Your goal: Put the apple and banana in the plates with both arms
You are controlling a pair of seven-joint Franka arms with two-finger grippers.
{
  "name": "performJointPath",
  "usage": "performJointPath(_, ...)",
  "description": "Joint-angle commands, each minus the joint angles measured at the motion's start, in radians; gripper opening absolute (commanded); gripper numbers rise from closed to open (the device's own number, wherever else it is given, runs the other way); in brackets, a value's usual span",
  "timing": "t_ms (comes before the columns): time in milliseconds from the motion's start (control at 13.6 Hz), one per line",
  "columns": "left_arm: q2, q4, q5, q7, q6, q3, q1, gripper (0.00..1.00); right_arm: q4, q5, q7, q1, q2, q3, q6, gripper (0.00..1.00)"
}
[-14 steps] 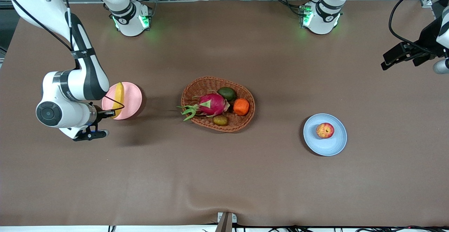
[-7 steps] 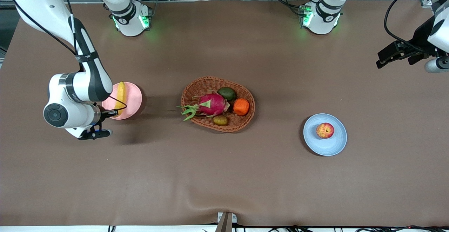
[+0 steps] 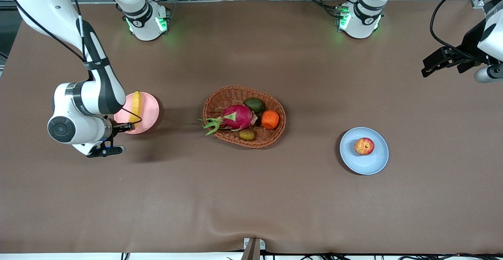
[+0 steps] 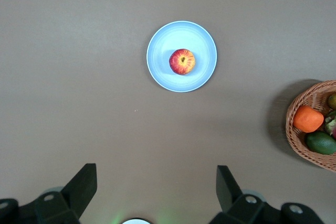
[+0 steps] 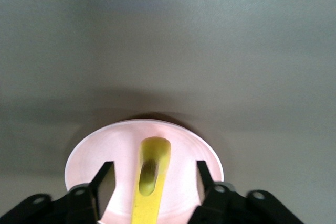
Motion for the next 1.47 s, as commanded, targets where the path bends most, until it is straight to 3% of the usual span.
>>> performJointPath(0, -0.004, -0.004, 0.025, 0.005, -0.003, -0.001, -0.004, 1.0, 0.187, -0.007, 0.002, -0.003, -0.003, 0.02, -0.193, 1.0)
performJointPath(221, 0.002, -0.002, 0.025, 0.006, -0.003, -0.001, -0.003, 1.0, 0.355, 0.007, -0.002, -0.001, -0.005, 0.02, -0.275, 1.0)
performJointPath(736, 0.002, -0.002, 0.025, 0.006, -0.001, -0.001, -0.001, 1.0, 0.62, -0.001, -0.032, -0.046, -0.023, 0.06, -0.409, 1.0)
performJointPath(1031, -0.001, -0.004, 0.025, 0.015, -0.003, -0.001, 0.0, 1.0, 0.608, 0.019, -0.003, -0.063, -0.181, 0.072, -0.513, 1.0)
performJointPath(1178, -0.002, -0.004, 0.025, 0.015, -0.004, -0.001, -0.003, 1.0, 0.556, 0.067, 0.046, -0.078, -0.267, 0.063, -0.525, 1.0)
performJointPath(1399, 0.002, -0.004, 0.025, 0.017, -0.003, -0.001, -0.004, 1.0, 0.425, 0.067, 0.052, -0.087, -0.412, 0.058, -0.532, 1.0)
